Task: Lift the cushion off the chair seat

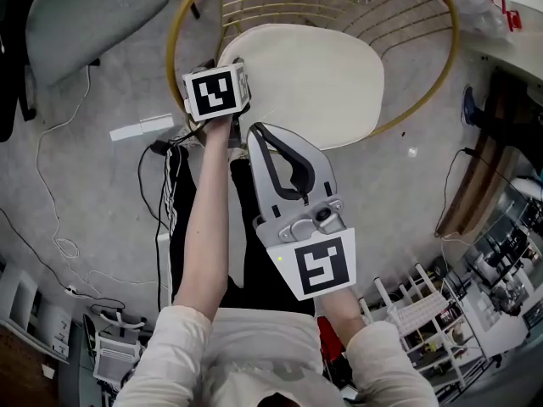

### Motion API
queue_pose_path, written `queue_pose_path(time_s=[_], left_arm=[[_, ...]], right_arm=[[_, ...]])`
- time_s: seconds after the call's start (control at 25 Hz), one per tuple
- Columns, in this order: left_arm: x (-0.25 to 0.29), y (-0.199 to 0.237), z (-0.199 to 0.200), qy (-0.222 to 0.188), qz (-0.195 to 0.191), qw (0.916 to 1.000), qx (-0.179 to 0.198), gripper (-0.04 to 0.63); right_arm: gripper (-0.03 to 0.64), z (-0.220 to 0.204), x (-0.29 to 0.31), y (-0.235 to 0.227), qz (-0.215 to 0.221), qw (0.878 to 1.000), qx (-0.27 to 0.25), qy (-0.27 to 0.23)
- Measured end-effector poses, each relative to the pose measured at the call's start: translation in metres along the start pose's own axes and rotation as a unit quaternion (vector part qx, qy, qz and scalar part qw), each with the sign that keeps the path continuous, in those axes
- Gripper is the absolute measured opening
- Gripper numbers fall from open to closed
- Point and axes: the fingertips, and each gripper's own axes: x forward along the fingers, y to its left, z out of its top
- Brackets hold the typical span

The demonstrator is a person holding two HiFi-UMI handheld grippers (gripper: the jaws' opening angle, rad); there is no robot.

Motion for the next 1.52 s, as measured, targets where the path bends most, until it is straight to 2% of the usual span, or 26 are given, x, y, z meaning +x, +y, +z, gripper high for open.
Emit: queue_pose_path(time_s=[0.12, 0.2, 0.36, 0.48, 0.56, 0.8, 1.12, 1.32, 1.52], left_arm=[[0.003, -0.001, -0.001, -0.001, -0.026, 0.9994, -0.023, 0.212], [0.002, -0.002, -0.001, 0.002, -0.034, 0.9991, -0.027, 0.175], [-0.009, -0.001, -0.001, 0.009, -0.018, 0.9996, -0.020, 0.121], [-0.021, -0.002, -0.004, 0.004, -0.011, 0.9993, -0.034, 0.070], [-0.028, -0.004, -0.003, -0.001, -0.014, 0.9991, -0.041, 0.061], [-0.052, -0.009, 0.009, -0.021, -0.009, 0.9997, -0.005, 0.041], [-0.093, -0.029, 0.030, -0.073, -0.040, 0.9964, 0.019, 0.038], [-0.120, -0.050, 0.049, -0.089, -0.065, 0.9936, 0.025, 0.038], [-0.156, -0.070, 0.067, -0.105, -0.068, 0.9908, 0.051, 0.035]], right_arm=[[0.018, -0.002, 0.002, 0.000, 0.000, 1.000, 0.000, 0.002], [0.018, -0.003, 0.003, -0.001, -0.002, 1.000, 0.000, 0.004], [0.018, -0.003, 0.001, -0.003, -0.007, 1.000, 0.002, 0.001], [0.018, 0.002, -0.005, -0.005, -0.009, 1.000, 0.007, -0.005], [0.018, 0.005, -0.006, -0.005, -0.010, 1.000, 0.009, -0.007], [0.018, 0.017, -0.010, -0.003, -0.012, 1.000, 0.006, -0.008], [0.018, 0.041, -0.016, -0.011, -0.037, 0.999, -0.009, -0.018], [0.018, 0.078, -0.024, -0.014, -0.061, 0.997, -0.026, -0.049], [0.018, 0.116, -0.044, -0.019, -0.104, 0.992, -0.030, -0.067]])
